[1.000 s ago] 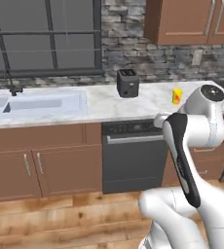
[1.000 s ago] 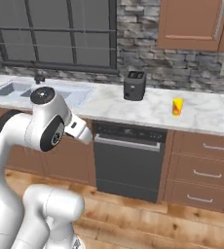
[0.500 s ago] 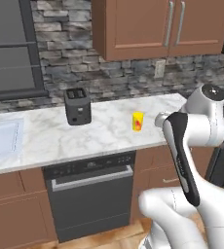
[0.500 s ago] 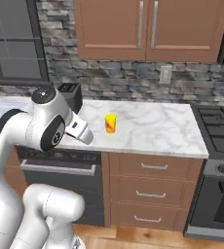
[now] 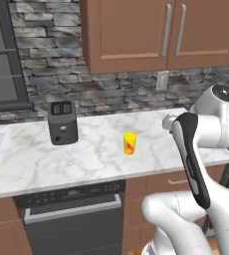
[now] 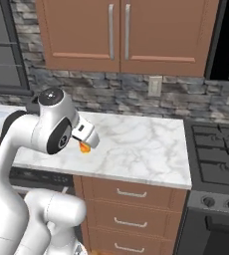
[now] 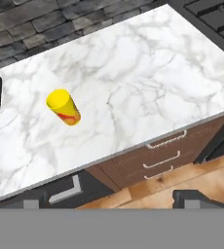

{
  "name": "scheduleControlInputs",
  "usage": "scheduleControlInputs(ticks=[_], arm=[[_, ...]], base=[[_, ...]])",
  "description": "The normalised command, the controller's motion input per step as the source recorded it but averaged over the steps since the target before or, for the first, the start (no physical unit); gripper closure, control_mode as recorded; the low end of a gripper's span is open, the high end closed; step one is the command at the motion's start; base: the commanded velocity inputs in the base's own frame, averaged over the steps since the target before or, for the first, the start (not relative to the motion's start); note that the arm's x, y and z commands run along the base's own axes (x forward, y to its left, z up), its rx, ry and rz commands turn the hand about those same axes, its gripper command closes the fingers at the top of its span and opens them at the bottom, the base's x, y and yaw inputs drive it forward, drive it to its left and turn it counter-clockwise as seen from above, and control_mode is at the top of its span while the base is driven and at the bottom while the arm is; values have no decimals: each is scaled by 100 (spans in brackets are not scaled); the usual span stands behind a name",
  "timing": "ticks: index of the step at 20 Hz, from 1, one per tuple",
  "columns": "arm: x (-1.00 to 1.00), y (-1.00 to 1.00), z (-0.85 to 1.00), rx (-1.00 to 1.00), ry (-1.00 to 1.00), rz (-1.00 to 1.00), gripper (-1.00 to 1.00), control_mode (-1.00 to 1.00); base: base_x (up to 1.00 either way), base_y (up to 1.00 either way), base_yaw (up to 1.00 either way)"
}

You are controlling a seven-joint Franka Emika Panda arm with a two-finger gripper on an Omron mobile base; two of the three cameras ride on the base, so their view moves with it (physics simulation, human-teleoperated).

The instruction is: Place the pitcher and cup on the dining counter for serving.

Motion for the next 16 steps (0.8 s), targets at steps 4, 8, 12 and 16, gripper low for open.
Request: scheduleControlInputs(ticks=[4, 8, 12, 16], arm=[[0, 0, 0, 0, 0, 0, -100, 100], [0, 0, 0, 0, 0, 0, -100, 100], [0, 0, 0, 0, 0, 0, -100, 100], [0, 0, 0, 0, 0, 0, -100, 100]], base=[[37, 11, 15], [61, 1, 27], [53, 0, 27], [14, 6, 21]])
